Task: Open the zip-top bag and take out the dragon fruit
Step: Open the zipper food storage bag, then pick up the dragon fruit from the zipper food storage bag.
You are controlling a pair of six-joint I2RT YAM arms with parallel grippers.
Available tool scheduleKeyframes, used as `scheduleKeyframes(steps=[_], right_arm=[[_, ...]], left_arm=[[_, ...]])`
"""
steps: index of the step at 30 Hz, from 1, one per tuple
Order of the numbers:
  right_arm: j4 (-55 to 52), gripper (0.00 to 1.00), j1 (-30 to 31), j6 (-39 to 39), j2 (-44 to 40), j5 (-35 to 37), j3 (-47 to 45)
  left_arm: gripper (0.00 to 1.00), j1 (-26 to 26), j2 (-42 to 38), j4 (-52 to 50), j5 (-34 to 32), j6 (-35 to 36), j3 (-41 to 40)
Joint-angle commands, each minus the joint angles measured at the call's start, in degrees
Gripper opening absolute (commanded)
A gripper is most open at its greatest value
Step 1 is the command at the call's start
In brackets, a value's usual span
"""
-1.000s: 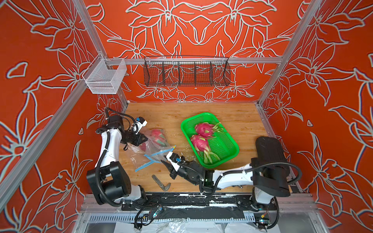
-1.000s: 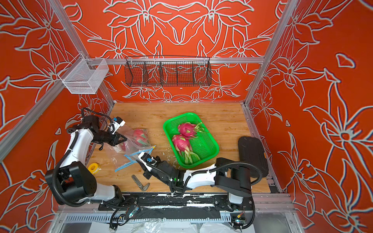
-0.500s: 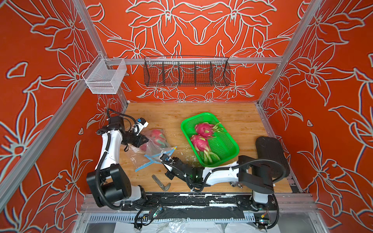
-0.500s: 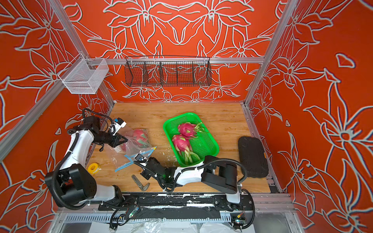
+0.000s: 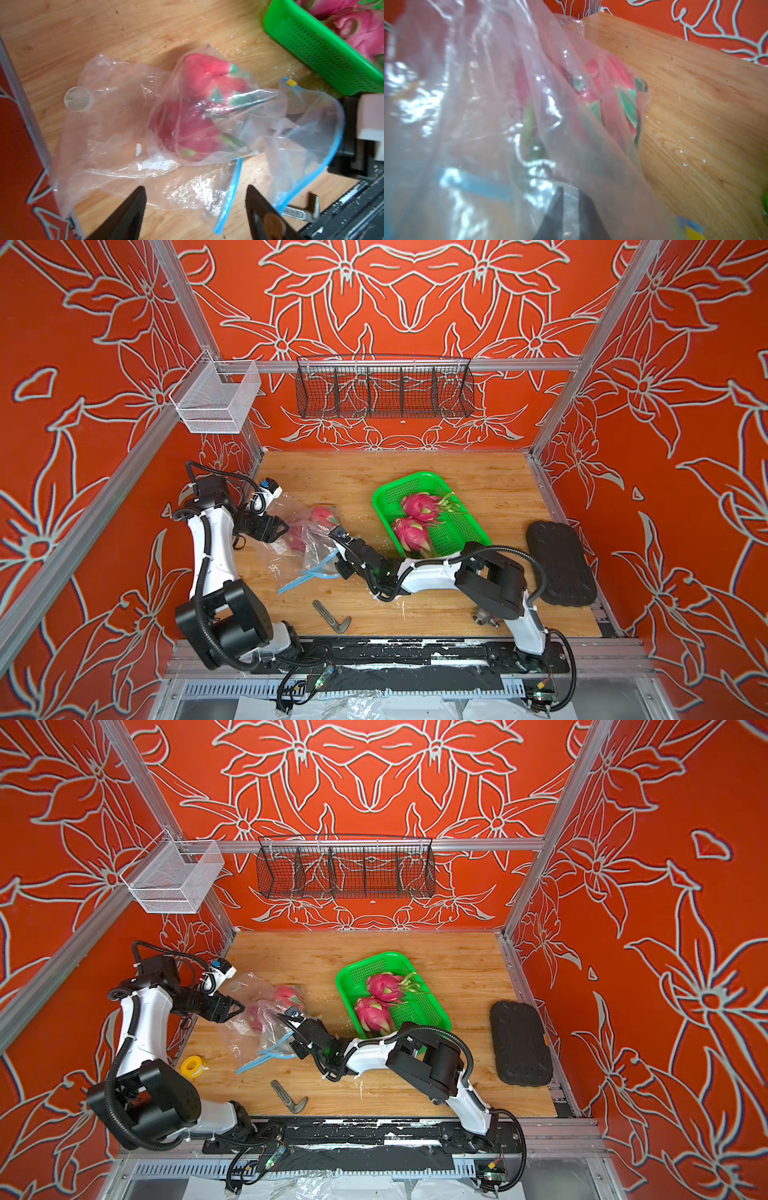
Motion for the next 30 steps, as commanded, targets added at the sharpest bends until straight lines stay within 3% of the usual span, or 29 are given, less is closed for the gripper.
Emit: scheduleKeyframes(steps=[1, 7, 12, 18, 23, 30], right_arm=[[-1.83, 0.17, 0.46, 3.19, -0.48, 0.31, -3.66], [0.83, 0.21, 0.65, 4.03, -2.10, 0.60, -10.05], [0.81, 0.33, 1.20, 2.67, -1.34, -1.57, -5.41], [2.03, 0.44, 1.37, 2.28, 2.06, -6.01, 0.83], [1.85, 0.58, 1.10, 3.19, 5.70, -10.80, 6.24], [-4.06, 0.56, 0.70, 5.98, 9.26, -10.35, 11.29]], left_arm=[[0.78, -0.24, 6.82, 5.49, -2.51, -3.33, 0.07], [0.76, -4.11, 17.06, 7.60, -2.59, -11.20, 4.10], [0.75, -8.70, 18.74, 12.48, -6.96, -12.43, 0.47], [0.69, -9.06, 18.70, 12.17, -7.16, -10.56, -1.97], [0.67, -9.22, 18.67, 11.83, -5.96, -9.86, -3.68], [0.65, -9.32, 18.11, 12.05, -6.27, -8.37, -5.50]])
